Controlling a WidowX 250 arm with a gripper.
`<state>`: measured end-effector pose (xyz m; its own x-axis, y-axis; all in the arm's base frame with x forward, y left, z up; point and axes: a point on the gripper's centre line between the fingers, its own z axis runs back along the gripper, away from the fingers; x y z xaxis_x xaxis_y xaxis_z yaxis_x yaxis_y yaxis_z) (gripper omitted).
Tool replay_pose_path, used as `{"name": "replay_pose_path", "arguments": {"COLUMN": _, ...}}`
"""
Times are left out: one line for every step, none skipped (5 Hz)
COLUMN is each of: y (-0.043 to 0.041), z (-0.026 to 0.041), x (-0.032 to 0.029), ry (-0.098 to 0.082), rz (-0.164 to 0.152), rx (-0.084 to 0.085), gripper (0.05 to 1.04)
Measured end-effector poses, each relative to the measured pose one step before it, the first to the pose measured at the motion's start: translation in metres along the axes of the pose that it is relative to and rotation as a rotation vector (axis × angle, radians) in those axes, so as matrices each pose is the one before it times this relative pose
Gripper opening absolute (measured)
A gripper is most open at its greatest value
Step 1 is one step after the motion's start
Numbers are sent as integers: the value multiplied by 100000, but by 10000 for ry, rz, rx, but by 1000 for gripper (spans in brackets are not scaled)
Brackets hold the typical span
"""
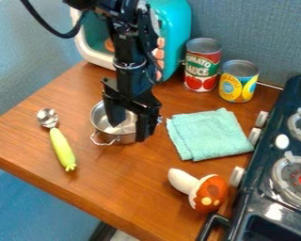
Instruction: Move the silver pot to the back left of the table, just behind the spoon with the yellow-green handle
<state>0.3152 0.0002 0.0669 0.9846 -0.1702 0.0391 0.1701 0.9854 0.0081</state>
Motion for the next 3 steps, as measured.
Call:
{"name": "replay_pose_path", "arguments": {"y": -18, "z": -924, "x": -377, "ry": 318, "rz": 15, "rx": -54, "gripper": 1001}}
{"name": "replay_pose_path", "arguments": {"y": -32, "z": 137, "x": 532, "ry": -285, "rz": 34, "rx": -30, "gripper": 1001}}
{"name": "replay_pose_path", "arguments": {"y": -162, "z": 1049, "x": 1018, "ry": -117, "rz": -99, "rx": 749, "gripper": 1001}}
